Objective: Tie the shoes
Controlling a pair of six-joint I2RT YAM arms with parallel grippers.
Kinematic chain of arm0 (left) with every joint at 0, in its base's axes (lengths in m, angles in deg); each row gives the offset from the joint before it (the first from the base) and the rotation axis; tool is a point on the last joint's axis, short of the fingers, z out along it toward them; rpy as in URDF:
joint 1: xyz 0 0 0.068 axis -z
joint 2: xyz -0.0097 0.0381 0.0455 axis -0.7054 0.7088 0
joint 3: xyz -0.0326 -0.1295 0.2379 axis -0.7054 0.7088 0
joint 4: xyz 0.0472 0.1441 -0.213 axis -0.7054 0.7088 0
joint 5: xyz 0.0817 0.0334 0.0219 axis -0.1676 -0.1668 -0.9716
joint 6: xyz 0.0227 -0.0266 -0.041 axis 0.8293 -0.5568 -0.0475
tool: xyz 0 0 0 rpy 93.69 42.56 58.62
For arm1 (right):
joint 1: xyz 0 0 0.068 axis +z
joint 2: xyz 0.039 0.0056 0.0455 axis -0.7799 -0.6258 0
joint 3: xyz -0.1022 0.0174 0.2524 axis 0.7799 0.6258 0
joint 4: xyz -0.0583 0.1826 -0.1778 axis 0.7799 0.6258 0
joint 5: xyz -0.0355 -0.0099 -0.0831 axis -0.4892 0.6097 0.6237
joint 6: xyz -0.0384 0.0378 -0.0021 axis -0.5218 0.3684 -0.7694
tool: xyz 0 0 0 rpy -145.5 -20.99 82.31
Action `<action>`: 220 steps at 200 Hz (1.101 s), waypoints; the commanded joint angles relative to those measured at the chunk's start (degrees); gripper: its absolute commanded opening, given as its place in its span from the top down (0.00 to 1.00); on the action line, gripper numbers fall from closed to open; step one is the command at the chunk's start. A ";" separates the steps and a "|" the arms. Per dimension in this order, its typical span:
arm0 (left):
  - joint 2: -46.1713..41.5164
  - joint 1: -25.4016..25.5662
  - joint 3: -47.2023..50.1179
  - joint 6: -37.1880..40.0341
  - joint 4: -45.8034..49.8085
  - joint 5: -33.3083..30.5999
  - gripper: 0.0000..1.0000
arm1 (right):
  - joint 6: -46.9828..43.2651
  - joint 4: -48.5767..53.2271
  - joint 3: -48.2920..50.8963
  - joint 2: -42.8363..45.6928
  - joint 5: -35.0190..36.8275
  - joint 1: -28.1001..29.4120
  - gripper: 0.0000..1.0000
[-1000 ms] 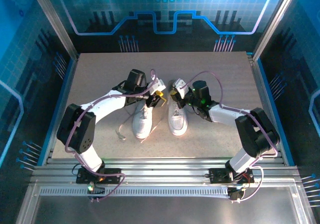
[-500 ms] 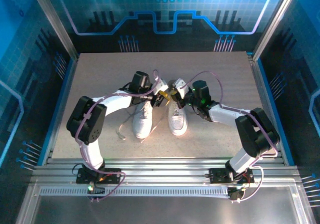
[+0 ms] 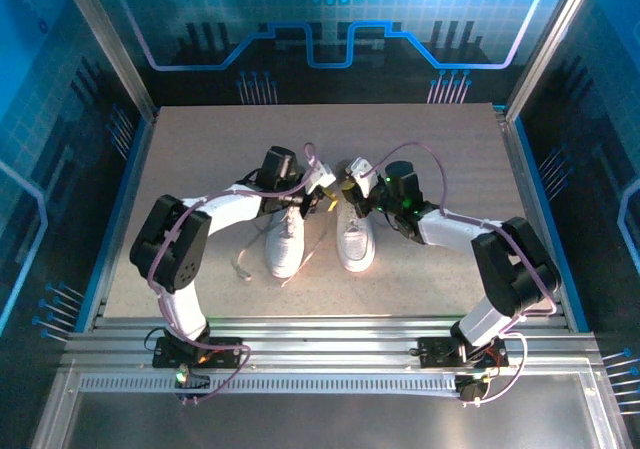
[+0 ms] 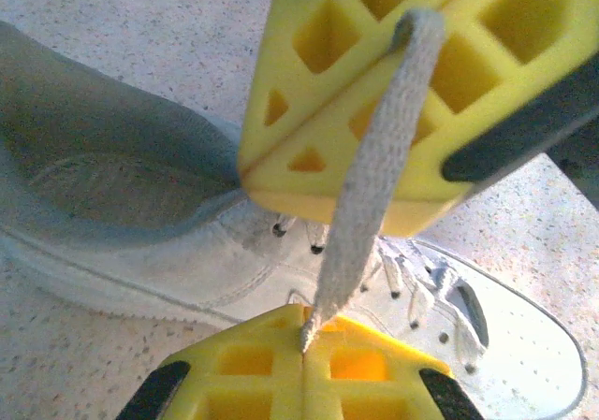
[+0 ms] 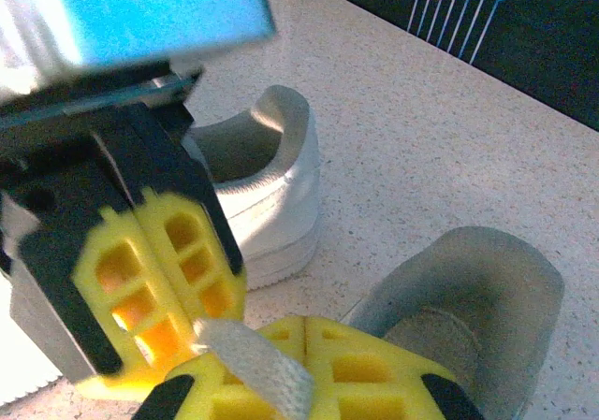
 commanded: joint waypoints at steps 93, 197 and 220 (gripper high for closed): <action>-7.60 1.56 -13.36 -0.01 15.26 -0.05 1.00 | 7.46 19.88 -2.16 9.64 3.82 -0.74 0.48; -6.07 2.73 -16.38 -3.62 15.85 -1.01 1.00 | 21.37 68.54 -8.08 7.25 22.57 -14.61 0.41; -5.95 2.73 -16.43 -4.46 15.85 -1.40 1.00 | 20.71 69.26 -9.55 3.12 22.95 -14.63 0.40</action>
